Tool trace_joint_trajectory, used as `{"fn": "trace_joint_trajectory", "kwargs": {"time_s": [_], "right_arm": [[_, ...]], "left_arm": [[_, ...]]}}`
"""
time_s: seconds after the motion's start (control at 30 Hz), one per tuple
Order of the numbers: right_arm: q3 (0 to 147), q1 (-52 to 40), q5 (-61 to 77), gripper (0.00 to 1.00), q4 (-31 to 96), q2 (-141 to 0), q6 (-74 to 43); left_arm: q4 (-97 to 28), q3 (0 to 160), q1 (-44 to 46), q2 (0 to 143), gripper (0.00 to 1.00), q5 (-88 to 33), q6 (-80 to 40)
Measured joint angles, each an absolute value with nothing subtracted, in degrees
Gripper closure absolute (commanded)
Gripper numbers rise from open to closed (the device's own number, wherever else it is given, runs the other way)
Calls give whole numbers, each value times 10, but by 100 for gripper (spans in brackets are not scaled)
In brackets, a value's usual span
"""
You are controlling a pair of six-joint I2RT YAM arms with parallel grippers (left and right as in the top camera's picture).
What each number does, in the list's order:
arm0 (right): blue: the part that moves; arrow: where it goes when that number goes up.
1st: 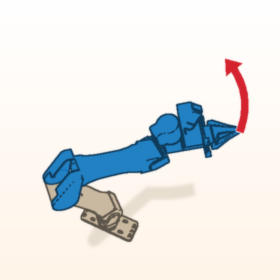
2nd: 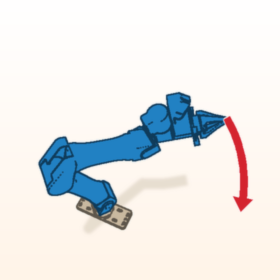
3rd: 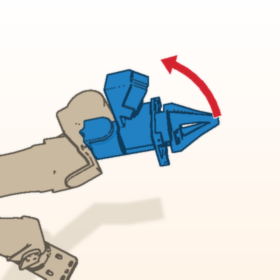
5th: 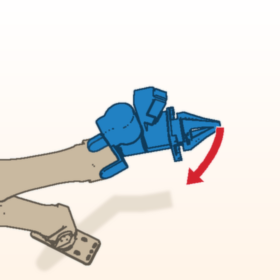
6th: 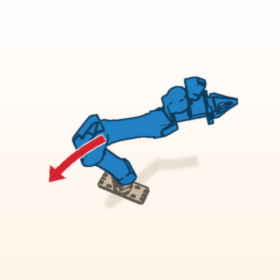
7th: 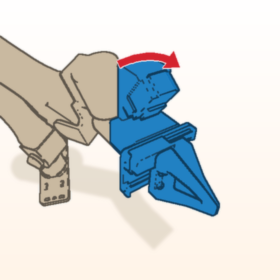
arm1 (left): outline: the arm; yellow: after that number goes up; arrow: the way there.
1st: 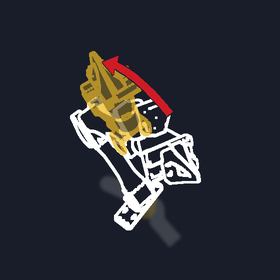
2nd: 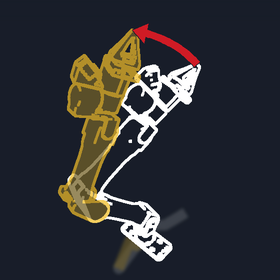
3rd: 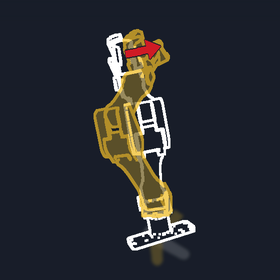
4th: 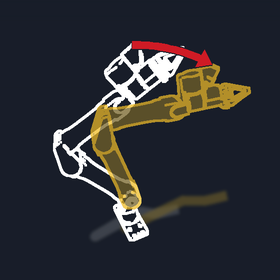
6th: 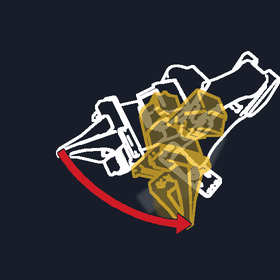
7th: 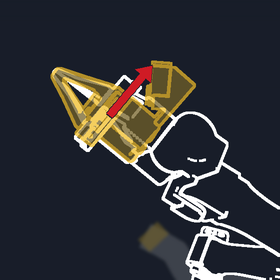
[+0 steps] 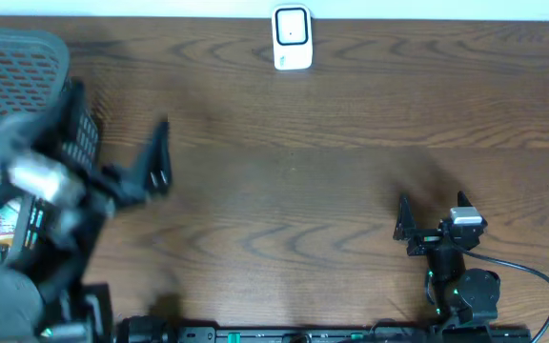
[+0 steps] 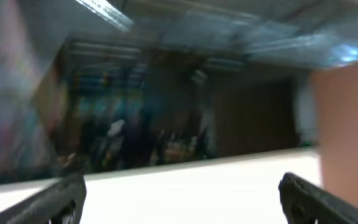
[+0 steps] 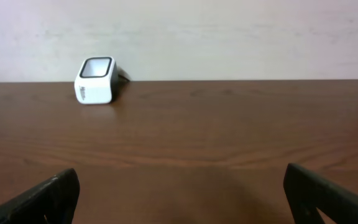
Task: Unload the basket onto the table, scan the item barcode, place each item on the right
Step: 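Reach the left gripper into the grey basket toward the packages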
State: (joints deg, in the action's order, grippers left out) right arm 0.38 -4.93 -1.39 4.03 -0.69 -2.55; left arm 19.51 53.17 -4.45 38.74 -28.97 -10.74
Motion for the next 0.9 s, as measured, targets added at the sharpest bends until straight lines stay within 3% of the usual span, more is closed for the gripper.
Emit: {"fn": "trace_joint_trajectory", "kwargs": {"time_s": [0.3, 0.4, 0.63, 0.9], "right_arm": [[4, -49, -13, 1, 40, -7, -25], [4, -49, -13, 1, 41, -7, -25], [4, -49, -13, 1, 41, -7, -25], [4, -49, -13, 1, 41, -7, -25]], "left_arm": [[-394, 936, -230, 631, 2, -143, -27], [-512, 1052, -296, 711, 3, -116, 9], [-603, 1090, -373, 782, 2, -65, 63], [-656, 1090, -432, 839, 3, 8, 25]]}}
